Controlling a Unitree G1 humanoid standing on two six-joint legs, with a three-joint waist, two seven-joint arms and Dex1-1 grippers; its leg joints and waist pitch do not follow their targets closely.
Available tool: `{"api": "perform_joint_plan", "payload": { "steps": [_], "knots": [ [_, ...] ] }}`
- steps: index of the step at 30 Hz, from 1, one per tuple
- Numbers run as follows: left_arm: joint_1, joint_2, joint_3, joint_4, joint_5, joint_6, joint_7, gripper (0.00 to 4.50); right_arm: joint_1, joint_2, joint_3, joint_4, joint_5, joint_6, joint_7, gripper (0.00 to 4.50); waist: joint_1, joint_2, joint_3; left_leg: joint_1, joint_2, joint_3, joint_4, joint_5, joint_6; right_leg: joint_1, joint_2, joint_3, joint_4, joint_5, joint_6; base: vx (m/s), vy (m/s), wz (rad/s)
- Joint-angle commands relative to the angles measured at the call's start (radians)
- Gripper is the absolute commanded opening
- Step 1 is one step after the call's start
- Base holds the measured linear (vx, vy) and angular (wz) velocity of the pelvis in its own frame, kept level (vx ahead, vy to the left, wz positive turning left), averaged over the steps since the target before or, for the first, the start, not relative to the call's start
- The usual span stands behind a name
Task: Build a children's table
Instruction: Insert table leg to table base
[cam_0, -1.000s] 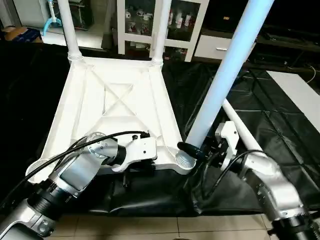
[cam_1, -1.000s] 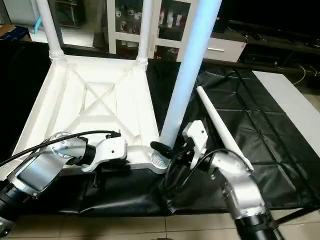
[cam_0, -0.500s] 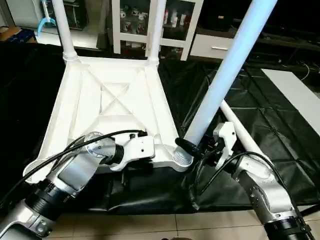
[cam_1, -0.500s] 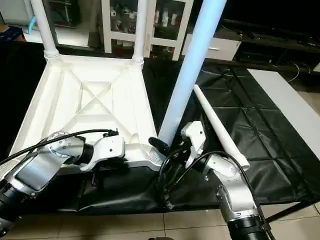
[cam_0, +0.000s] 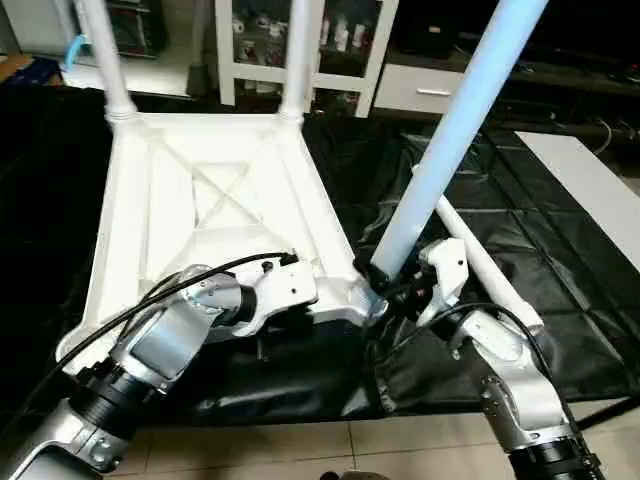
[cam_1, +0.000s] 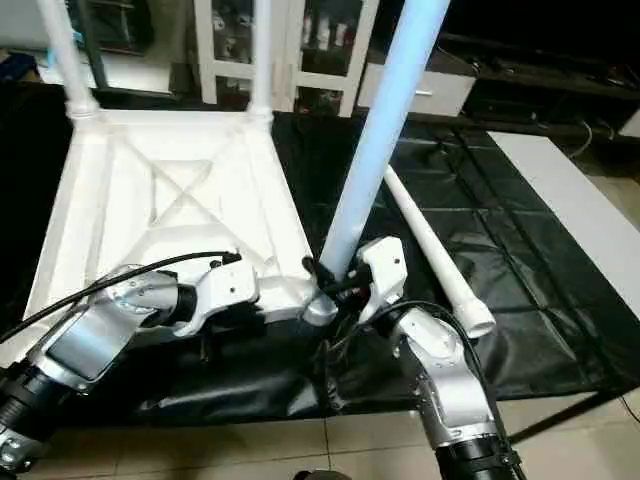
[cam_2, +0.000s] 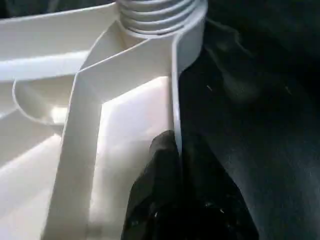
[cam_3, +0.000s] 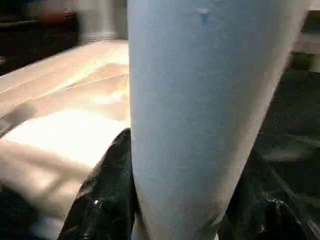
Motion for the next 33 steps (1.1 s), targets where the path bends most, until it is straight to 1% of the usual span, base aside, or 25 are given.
{"api": "perform_joint_plan", "payload": {
  "steps": [1,2,3,4,5,6,7,8,9,10,11,12,13,14,15,18,20,21,23,24,26,29,31,32,33],
  "knots": [
    [-0.066,-0.1,0.09,0.032,0.037,0.17,0.19,0.0,-0.014,0.03,-0.158,0.204,-0.093,0.109,-0.376,1.84,-0.008,0.022,-0.026,0.006,0.023,-0.016,-0.099,-0.447,-0.066,0.01,-0.055,0.034,-0.072,-0.462,-0.108,0.0,0.0,0.0],
    [-0.066,-0.1,0.09,0.032,0.037,0.17,0.19,0.0,-0.014,0.03,-0.158,0.204,-0.093,0.109,-0.376,1.84,-0.008,0.022,-0.026,0.006,0.023,-0.016,-0.099,-0.447,-0.066,0.01,-0.055,0.034,-0.072,-0.462,-0.108,0.0,0.0,0.0],
    [-0.094,-0.148,0.107,0.049,0.053,0.212,0.251,0.0,-0.043,0.068,-0.193,0.254,-0.088,0.097,-0.489,1.84,-0.011,0.023,-0.031,0.0,0.02,-0.016,-0.097,-0.401,-0.07,0.018,-0.055,0.034,-0.07,-0.397,-0.117,0.0,0.0,0.0],
    [-0.109,-0.174,0.113,0.052,0.052,0.227,0.273,0.0,-0.063,0.087,-0.208,0.285,-0.084,0.088,-0.543,1.84,-0.01,0.023,-0.036,0.0,0.019,-0.014,-0.094,-0.374,-0.067,0.02,-0.056,0.036,-0.066,-0.357,-0.121,0.0,0.0,0.0],
    [-0.117,-0.188,0.118,0.052,0.053,0.235,0.286,0.0,-0.073,0.094,-0.212,0.3,-0.085,0.08,-0.566,1.84,-0.009,0.019,-0.038,-0.011,0.017,-0.01,-0.092,-0.314,-0.056,0.03,-0.053,0.037,-0.059,-0.275,-0.128,0.0,0.0,0.0],
    [-0.128,-0.211,0.125,0.052,0.053,0.248,0.307,0.0,-0.089,0.106,-0.218,0.325,-0.087,0.069,-0.602,1.84,-0.008,0.02,-0.039,-0.013,0.017,-0.007,-0.091,-0.293,-0.05,0.031,-0.052,0.038,-0.056,-0.244,-0.13,0.0,0.0,0.0],
    [-0.136,-0.223,0.122,0.05,0.053,0.258,0.316,0.0,-0.101,0.113,-0.215,0.338,-0.093,0.062,-0.627,1.84,-0.003,0.016,-0.042,-0.007,0.014,0.002,-0.084,-0.27,-0.031,0.025,-0.05,0.038,-0.057,-0.222,-0.139,0.0,0.0,0.0],
    [-0.139,-0.228,0.12,0.049,0.052,0.263,0.321,0.0,-0.108,0.116,-0.211,0.344,-0.098,0.058,-0.64,1.84,-0.003,0.014,-0.043,-0.009,0.013,0.002,-0.083,-0.261,-0.025,0.027,-0.049,0.038,-0.056,-0.217,-0.141,0.0,0.0,0.0],
    [-0.14,-0.232,0.12,0.049,0.05,0.263,0.326,0.0,-0.113,0.117,-0.203,0.344,-0.107,0.052,-0.643,1.84,0.001,0.016,-0.044,-0.01,0.013,0.004,-0.081,-0.232,-0.02,0.03,-0.049,0.038,-0.053,-0.181,-0.147,0.0,0.0,0.0],
    [-0.14,-0.234,0.12,0.05,0.05,0.263,0.329,0.0,-0.116,0.118,-0.199,0.344,-0.111,0.05,-0.645,1.84,0.002,0.014,-0.045,-0.01,0.013,0.006,-0.08,-0.218,-0.016,0.032,-0.048,0.037,-0.05,-0.159,-0.15,0.0,0.0,0.0],
    [-0.14,-0.234,0.12,0.05,0.05,0.263,0.329,0.0,-0.116,0.118,-0.199,0.344,-0.111,0.05,-0.645,1.84,0.003,0.013,-0.046,-0.012,0.012,0.007,-0.079,-0.188,-0.008,0.038,-0.047,0.037,-0.045,-0.122,-0.157,0.0,0.0,0.0],
    [-0.132,-0.23,0.119,0.047,0.05,0.264,0.335,0.0,-0.124,0.116,-0.185,0.339,-0.124,0.045,-0.639,1.84,0.004,0.013,-0.048,-0.014,0.012,0.007,-0.078,-0.155,0.001,0.042,-0.047,0.037,-0.039,-0.079,-0.167,0.0,0.0,0.0],
    [-0.129,-0.228,0.119,0.046,0.051,0.263,0.334,0.0,-0.125,0.117,-0.186,0.338,-0.124,0.046,-0.637,1.84,0.005,0.013,-0.049,-0.012,0.012,0.008,-0.077,-0.138,0.006,0.044,-0.046,0.037,-0.037,-0.056,-0.172,0.0,0.0,0.0],
    [-0.122,-0.224,0.119,0.045,0.055,0.271,0.338,0.0,-0.133,0.12,-0.189,0.344,-0.126,0.051,-0.635,1.84,0.004,0.014,-0.05,-0.009,0.012,0.01,-0.075,-0.109,0.017,0.044,-0.045,0.037,-0.032,-0.012,-0.186,0.0,0.0,0.0],
    [-0.122,-0.225,0.12,0.046,0.058,0.277,0.342,0.0,-0.138,0.122,-0.191,0.351,-0.128,0.052,-0.638,1.84,0.004,0.015,-0.05,-0.007,0.013,0.011,-0.075,-0.098,0.027,0.045,-0.045,0.036,-0.03,0.007,-0.198,0.0,0.0,0.0],
    [-0.127,-0.222,0.115,0.049,0.056,0.294,0.355,0.0,-0.157,0.12,-0.176,0.365,-0.131,0.04,-0.639,1.84,0.002,0.013,-0.047,-0.005,0.015,0.013,-0.077,-0.132,0.032,0.044,-0.046,0.036,-0.035,-0.041,-0.204,0.0,0.0,0.0],
    [-0.13,-0.222,0.111,0.051,0.051,0.301,0.364,0.0,-0.169,0.117,-0.16,0.373,-0.132,0.029,-0.633,1.84,0.001,0.014,-0.045,-0.005,0.015,0.011,-0.078,-0.195,0.018,0.041,-0.048,0.036,-0.047,-0.152,-0.184,0.0,0.0,0.0],
    [-0.132,-0.222,0.109,0.052,0.048,0.304,0.367,0.0,-0.174,0.115,-0.148,0.372,-0.138,0.02,-0.623,1.84,0.0,0.015,-0.048,-0.005,0.015,0.01,-0.077,-0.199,0.009,0.041,-0.048,0.036,-0.047,-0.172,-0.175,0.0,0.0,0.0],
    [-0.133,-0.222,0.107,0.053,0.047,0.304,0.368,0.0,-0.177,0.113,-0.139,0.37,-0.142,0.014,-0.614,1.84,0.0,0.015,-0.048,-0.006,0.015,0.009,-0.077,-0.192,0.005,0.041,-0.047,0.036,-0.046,-0.167,-0.171,0.0,0.0,0.0],
    [-0.135,-0.223,0.106,0.056,0.043,0.303,0.369,0.0,-0.185,0.115,-0.132,0.375,-0.143,0.012,-0.598,1.84,0.0,0.014,-0.051,-0.005,0.014,0.01,-0.075,-0.169,0.006,0.042,-0.045,0.036,-0.041,-0.129,-0.175,0.0,0.0,0.0],
    [-0.136,-0.221,0.104,0.058,0.04,0.302,0.37,0.0,-0.19,0.112,-0.121,0.379,-0.151,0.008,-0.58,1.84,-0.001,0.014,-0.052,-0.007,0.014,0.01,-0.074,-0.15,0.012,0.043,-0.044,0.035,-0.037,-0.095,-0.185,0.0,0.0,0.0],
    [-0.136,-0.22,0.104,0.061,0.038,0.299,0.37,0.0,-0.195,0.111,-0.113,0.381,-0.157,0.01,-0.562,1.84,-0.001,0.014,-0.053,-0.006,0.012,0.012,-0.072,-0.148,0.021,0.045,-0.045,0.036,-0.037,-0.092,-0.191,0.0,0.0,0.0],
    [-0.136,-0.214,0.101,0.061,0.035,0.298,0.37,0.0,-0.196,0.115,-0.116,0.378,-0.144,0.014,-0.534,1.84,-0.001,0.011,-0.057,-0.007,0.012,0.012,-0.069,-0.155,0.026,0.047,-0.046,0.036,-0.037,-0.114,-0.191,0.0,0.0,0.0],
    [-0.136,-0.213,0.1,0.061,0.035,0.297,0.37,0.0,-0.196,0.115,-0.117,0.379,-0.14,0.013,-0.53,1.84,-0.001,0.011,-0.057,-0.008,0.012,0.012,-0.068,-0.154,0.028,0.047,-0.046,0.037,-0.037,-0.116,-0.191,0.0,0.0,0.0],
    [-0.135,-0.211,0.099,0.058,0.033,0.299,0.371,0.0,-0.196,0.114,-0.114,0.378,-0.135,0.021,-0.518,2.4,0.0,0.012,-0.057,-0.008,0.012,0.012,-0.068,-0.152,0.029,0.046,-0.046,0.037,-0.036,-0.115,-0.192,0.0,0.0,0.0]
  ]
}}
